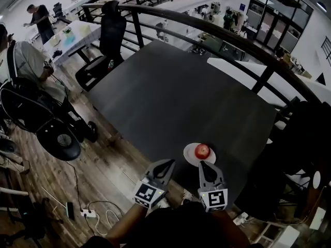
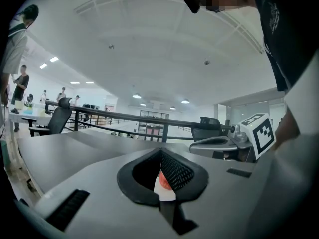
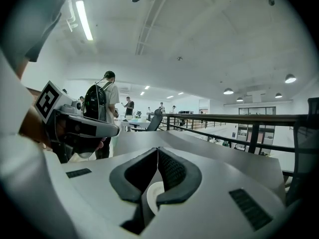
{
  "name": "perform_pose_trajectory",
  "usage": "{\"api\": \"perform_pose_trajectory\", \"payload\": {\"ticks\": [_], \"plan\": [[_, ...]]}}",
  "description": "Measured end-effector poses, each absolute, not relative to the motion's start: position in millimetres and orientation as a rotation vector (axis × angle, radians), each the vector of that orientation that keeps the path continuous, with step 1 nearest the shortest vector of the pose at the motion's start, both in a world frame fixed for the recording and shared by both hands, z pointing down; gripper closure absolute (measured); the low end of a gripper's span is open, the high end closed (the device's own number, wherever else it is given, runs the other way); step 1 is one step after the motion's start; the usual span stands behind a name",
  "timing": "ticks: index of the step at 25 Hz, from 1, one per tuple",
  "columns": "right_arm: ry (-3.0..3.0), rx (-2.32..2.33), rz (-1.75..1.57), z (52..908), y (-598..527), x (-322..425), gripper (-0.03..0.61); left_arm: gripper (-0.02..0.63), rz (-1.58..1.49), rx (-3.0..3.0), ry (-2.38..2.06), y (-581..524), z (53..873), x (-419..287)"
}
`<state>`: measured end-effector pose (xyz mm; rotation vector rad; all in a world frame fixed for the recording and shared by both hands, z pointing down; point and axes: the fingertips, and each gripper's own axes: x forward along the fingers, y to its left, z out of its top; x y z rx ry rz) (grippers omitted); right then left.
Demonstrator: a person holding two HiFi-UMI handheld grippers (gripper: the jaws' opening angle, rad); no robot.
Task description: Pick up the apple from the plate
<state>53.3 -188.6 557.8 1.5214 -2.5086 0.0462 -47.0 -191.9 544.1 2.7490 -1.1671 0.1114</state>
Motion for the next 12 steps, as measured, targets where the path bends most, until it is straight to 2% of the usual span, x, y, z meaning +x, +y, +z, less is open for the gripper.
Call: {"api": "perform_pose_trajectory", "payload": {"ticks": [10, 12], "plan": [[-2.545, 1.472, 0.092, 585.2, -213.7, 61.0, 0.549, 0.591, 0.202, 2.712, -1.105, -215.7, 579.4, -25.0], [-2.547, 1.439, 0.093, 587.5, -216.5, 60.5, 0.477, 0.591, 0.197, 2.705, -1.096, -219.2, 578.4, -21.9]]}}
